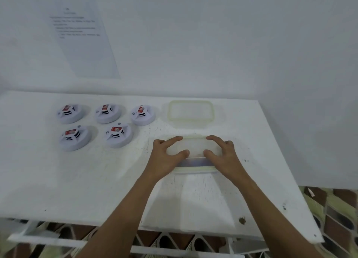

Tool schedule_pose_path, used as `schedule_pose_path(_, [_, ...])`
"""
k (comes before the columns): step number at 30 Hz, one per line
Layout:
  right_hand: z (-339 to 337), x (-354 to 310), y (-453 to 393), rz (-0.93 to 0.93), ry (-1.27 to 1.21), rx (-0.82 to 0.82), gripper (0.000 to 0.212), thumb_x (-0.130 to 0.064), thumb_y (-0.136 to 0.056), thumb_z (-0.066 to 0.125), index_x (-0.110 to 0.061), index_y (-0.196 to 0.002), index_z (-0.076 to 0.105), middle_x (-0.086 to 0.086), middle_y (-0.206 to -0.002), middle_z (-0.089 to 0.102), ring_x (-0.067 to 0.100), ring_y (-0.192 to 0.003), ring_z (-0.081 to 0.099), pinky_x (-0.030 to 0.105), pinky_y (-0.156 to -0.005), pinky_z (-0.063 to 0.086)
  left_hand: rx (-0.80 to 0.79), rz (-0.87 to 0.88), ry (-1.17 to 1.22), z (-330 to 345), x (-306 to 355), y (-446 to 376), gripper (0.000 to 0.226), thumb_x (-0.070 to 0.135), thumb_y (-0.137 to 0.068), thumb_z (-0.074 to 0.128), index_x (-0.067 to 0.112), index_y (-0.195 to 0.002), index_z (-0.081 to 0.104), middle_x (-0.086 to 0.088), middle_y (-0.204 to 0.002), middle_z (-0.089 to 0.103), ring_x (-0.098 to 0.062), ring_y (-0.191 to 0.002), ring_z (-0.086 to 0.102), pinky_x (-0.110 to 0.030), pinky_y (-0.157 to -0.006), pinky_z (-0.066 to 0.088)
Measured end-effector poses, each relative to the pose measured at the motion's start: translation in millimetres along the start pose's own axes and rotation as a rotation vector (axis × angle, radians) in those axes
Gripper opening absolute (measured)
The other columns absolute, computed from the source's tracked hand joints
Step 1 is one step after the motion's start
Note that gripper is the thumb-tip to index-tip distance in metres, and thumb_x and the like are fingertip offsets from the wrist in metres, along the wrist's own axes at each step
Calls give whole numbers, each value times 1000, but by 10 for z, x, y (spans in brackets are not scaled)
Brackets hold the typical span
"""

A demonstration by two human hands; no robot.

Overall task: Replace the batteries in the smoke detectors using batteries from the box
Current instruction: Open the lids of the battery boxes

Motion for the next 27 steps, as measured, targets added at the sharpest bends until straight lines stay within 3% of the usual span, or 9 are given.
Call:
schedule_pose_path(8, [43, 31, 35, -11, -99, 28, 34, -41, -86, 71, -42, -117, 56, 0, -118, 48, 1, -99, 53, 11, -71, 45, -56, 24, 73, -57, -55, -56, 50, 54, -66, 81, 50, -113, 64, 4, -121, 55, -11, -112, 57, -29, -96, 49])
schedule_pose_path(12, [54, 94, 31, -57, -138, 59, 40, -51, -76, 76, -44, -112, 60, 0, -120, 60, 18, -107, 62, 37, -86, 59, -81, 42, 179, -46, -72, -72, 48, 45, -65, 85, 43, -110, 68, 7, -117, 67, -8, -106, 64, -24, -90, 53])
schedule_pose_path(14, [48, 103, 40, -63, -149, 81, 45, -56, -72, 77, -44, -112, 62, -1, -119, 62, 18, -106, 64, 40, -87, 59, -51, 51, 185, -38, -62, -73, 48, 45, -64, 86, 43, -109, 69, 10, -116, 66, -6, -105, 63, -20, -88, 51])
schedule_pose_path(16, [45, 95, 39, -66, -155, 90, 40, -49, -75, 79, -45, -111, 62, -1, -119, 61, 13, -105, 63, 35, -85, 59, -2, 51, 143, -31, -67, -79, 49, 51, -61, 85, 48, -107, 68, 9, -114, 63, -6, -104, 61, -24, -89, 51])
schedule_pose_path(18, [42, 79, 44, -64, -145, 93, 37, -41, -79, 79, -43, -112, 62, -1, -118, 58, 6, -101, 61, 21, -79, 55, 13, 46, 114, -35, -56, -64, 49, 50, -63, 85, 49, -109, 66, 7, -111, 60, -7, -102, 60, -25, -89, 51])
schedule_pose_path(21, [58, 48, 50, -36, -127, 112, 39, -39, -81, 77, -40, -117, 63, 1, -115, 53, 2, -101, 57, 11, -74, 46, -57, 26, 32, -89, -5, -38, 61, 52, -66, 82, 47, -122, 60, 5, -115, 51, -12, -111, 54, -15, -81, 45])
schedule_pose_path(23, [77, 31, 54, -32, -127, 120, 39, -38, -81, 78, -37, -118, 63, 1, -118, 45, 7, -107, 54, 10, -79, 48, -168, 6, -106, -119, 12, -7, 77, 57, -65, 80, 50, -134, 47, 4, -124, 39, -13, -119, 45, -16, -85, 40])
schedule_pose_path(27, [56, 39, 32, -134, 1, 114, 36, -34, -83, 77, -32, -116, 63, -11, -138, 40, 10, -130, 38, 28, -104, 37, -275, 18, -332, -152, 16, 19, 92, 64, -68, 74, 53, -145, 26, 0, -148, 23, -17, -141, 24, -31, -104, 29])
Point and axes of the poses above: each hand's wrist, its own y-axis away from the middle knuckle, its own z-axis out of the palm, x = y × z, the point moved 1 cm from there along -y, towards the middle knuckle
